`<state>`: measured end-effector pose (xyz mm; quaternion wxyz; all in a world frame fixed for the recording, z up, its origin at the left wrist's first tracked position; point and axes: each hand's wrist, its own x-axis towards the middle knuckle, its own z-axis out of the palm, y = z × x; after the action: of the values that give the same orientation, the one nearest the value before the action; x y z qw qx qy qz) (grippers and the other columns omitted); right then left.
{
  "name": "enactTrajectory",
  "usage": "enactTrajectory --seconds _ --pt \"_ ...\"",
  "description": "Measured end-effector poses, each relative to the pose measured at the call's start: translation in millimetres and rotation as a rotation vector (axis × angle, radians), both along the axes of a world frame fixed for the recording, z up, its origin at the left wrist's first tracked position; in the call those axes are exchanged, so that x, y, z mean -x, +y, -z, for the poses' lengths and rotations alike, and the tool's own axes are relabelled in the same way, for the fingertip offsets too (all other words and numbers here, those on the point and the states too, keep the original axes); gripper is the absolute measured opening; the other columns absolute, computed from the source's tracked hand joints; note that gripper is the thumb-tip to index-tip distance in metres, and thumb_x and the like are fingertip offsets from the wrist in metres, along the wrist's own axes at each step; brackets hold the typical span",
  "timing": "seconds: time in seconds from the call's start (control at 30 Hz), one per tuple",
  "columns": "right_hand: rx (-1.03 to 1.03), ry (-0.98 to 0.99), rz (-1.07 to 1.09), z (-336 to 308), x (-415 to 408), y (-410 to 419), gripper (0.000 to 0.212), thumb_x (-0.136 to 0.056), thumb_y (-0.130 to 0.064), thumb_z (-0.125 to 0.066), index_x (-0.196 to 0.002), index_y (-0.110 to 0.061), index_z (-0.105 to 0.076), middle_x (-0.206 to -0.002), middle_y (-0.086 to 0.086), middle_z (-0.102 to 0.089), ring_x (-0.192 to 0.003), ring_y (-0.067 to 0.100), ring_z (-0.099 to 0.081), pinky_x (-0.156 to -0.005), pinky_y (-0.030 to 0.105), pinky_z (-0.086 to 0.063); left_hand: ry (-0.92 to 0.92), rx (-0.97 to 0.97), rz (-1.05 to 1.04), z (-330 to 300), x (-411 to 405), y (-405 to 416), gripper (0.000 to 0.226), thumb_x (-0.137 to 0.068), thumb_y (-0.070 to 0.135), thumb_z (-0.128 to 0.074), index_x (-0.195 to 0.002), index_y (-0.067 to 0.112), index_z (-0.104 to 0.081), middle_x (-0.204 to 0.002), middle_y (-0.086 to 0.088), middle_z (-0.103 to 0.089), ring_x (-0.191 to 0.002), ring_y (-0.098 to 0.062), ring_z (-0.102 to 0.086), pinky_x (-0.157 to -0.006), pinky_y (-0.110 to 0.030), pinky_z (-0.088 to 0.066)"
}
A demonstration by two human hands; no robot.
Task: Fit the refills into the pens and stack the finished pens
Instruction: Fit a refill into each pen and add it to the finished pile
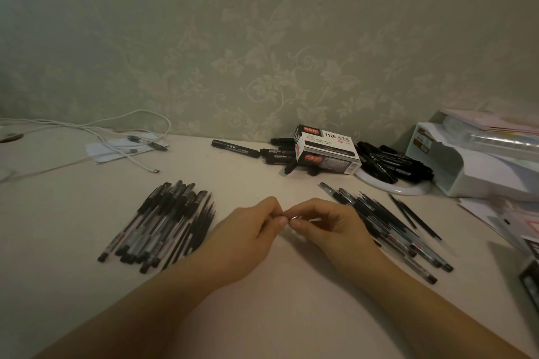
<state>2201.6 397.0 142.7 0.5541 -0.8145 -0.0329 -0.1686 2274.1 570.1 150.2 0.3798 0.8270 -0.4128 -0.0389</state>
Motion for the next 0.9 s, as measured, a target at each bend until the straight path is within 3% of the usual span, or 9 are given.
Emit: enactTrajectory --seconds 0.2,0.3,0.4,0.53,0.7,0.8,0.9 --pt "-0.028 -0.027 0.033 0.3 -1.1 -2.7 0.022 -0.087 -0.011 -0.072 -0.092 -0.031 -0.077 -0.094 -0.008 -0.076 -0.09 0.008 -0.069 -0.079 0.018 -0.052 0.073 0.028 0.007 1.1 -3.4 1.1 0.02 -0.099 0.037 -0.039 -0.087 0.032 -0.054 -0.058 0.008 -0.047 -0.049 -0.004 -0.038 -0.053 -0.029 -0.035" --pt "-0.075 -0.03 0.052 0.6 -2.0 -3.5 0.022 -0.087 -0.013 -0.072 -0.095 -0.033 -0.076 -0.095 -0.007 -0.076 -0.091 0.007 -0.069 -0.076 0.016 -0.052 0.057 0.065 0.049 0.9 -3.5 2.0 0.013 -0.099 0.039 -0.04 -0.096 0.035 -0.052 -0.059 0.005 -0.048 -0.051 -0.008 -0.039 -0.053 -0.031 -0.036" --pt "-0.139 -0.014 0.085 1.1 -3.4 -2.8 0.017 -0.086 -0.015 -0.073 -0.094 -0.03 -0.073 -0.088 -0.002 -0.074 -0.082 0.007 -0.069 -0.069 0.015 -0.052 0.005 0.057 0.075 1.6 -2.9 1.8 0.011 -0.1 0.039 -0.038 -0.106 0.039 -0.048 -0.063 0.0 -0.052 -0.053 -0.01 -0.043 -0.052 -0.031 -0.04" --pt "-0.208 -0.033 0.179 1.2 -4.4 -4.8 0.01 -0.087 -0.013 -0.073 -0.089 -0.023 -0.071 -0.08 0.001 -0.073 -0.072 0.006 -0.065 -0.067 0.015 -0.052 -0.011 0.075 0.034 3.3 -4.9 1.2 0.012 -0.1 0.037 -0.038 -0.105 0.042 -0.048 -0.065 0.006 -0.056 -0.054 -0.006 -0.048 -0.053 -0.028 -0.044" --pt "0.155 -0.018 0.23 4.2 -1.7 -1.5 0.015 -0.088 -0.016 -0.071 -0.089 -0.031 -0.072 -0.085 -0.013 -0.069 -0.083 0.004 -0.064 -0.076 0.015 -0.051 -0.017 0.14 -0.041 6.2 -9.8 1.2 0.012 -0.1 0.036 -0.041 -0.102 0.043 -0.051 -0.073 0.006 -0.059 -0.065 -0.016 -0.058 -0.059 -0.031 -0.049" --pt "0.43 -0.042 0.194 6.7 -1.0 4.1 0.014 -0.09 -0.018 -0.068 -0.091 -0.03 -0.073 -0.085 -0.017 -0.066 -0.085 0.001 -0.061 -0.074 0.012 -0.047 -0.02 0.144 -0.072 8.3 -13.0 1.1 0.014 -0.099 0.035 -0.043 -0.103 0.044 -0.053 -0.075 0.011 -0.059 -0.068 -0.015 -0.06 -0.061 -0.027 -0.049" --pt "0.548 -0.056 0.184 7.2 -2.3 5.6 0.015 -0.09 -0.017 -0.068 -0.094 -0.03 -0.074 -0.085 -0.015 -0.06 -0.078 0.001 -0.056 -0.069 0.009 -0.04 -0.027 0.127 -0.085 10.3 -13.6 0.2 0.017 -0.099 0.035 -0.043 -0.106 0.045 -0.054 -0.074 0.011 -0.06 -0.071 -0.009 -0.061 -0.065 -0.025 -0.051"
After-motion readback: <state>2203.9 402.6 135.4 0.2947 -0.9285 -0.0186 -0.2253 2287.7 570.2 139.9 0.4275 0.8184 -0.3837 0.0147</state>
